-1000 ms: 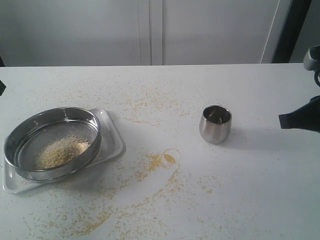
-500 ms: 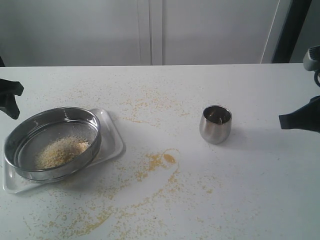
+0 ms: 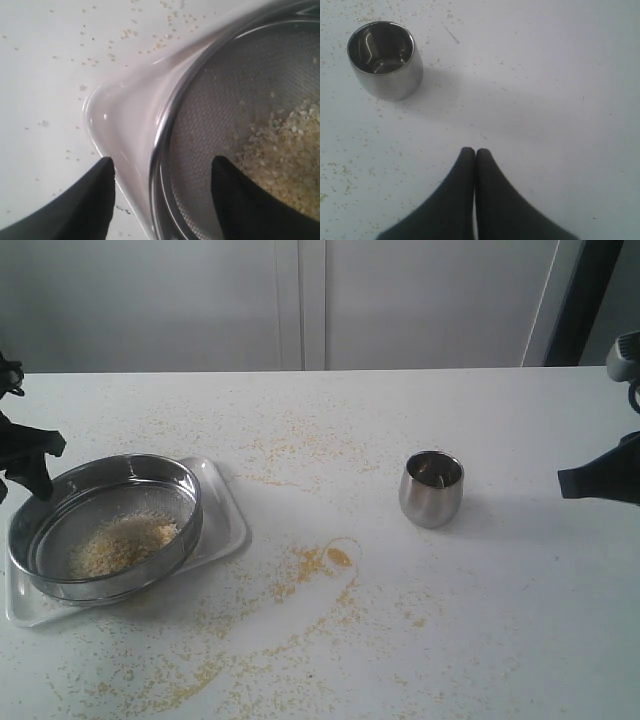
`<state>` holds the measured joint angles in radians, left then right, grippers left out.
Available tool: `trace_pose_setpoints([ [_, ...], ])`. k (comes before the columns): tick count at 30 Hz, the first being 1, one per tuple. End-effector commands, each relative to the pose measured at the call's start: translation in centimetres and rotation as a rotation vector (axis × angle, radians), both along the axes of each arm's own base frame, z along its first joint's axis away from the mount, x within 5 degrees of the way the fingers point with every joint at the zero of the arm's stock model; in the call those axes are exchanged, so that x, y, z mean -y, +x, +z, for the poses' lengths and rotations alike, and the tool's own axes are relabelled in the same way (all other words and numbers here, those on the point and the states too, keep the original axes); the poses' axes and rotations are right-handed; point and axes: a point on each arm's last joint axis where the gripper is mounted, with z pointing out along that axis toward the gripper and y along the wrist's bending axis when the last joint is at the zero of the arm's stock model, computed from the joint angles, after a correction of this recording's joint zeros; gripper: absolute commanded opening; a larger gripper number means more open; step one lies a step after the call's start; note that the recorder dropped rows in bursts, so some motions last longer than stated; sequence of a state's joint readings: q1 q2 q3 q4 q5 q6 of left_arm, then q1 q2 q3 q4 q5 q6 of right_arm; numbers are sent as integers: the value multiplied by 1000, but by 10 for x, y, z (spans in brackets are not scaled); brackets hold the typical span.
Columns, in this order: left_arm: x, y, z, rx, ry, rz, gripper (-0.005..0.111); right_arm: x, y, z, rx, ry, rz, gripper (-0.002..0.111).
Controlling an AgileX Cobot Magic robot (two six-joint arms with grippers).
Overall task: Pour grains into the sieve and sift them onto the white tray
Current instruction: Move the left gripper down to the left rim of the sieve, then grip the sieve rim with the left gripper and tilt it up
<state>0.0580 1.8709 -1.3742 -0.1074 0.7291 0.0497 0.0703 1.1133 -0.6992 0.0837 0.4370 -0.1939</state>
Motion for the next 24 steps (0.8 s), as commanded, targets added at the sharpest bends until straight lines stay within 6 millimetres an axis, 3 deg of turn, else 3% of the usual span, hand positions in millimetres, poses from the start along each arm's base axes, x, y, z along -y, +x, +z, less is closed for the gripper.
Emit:
trace_pose_setpoints([
  [1, 1, 3, -14, -2, -14, 23, 60, -1, -1, 0, 8, -10, 15, 0],
  [17, 5, 10, -49, -45, -18, 23, 46, -1, -1, 0, 8, -10, 15, 0],
  [24, 5, 11, -50, -28, -14, 25, 18, -1, -1, 0, 8, -10, 15, 0],
])
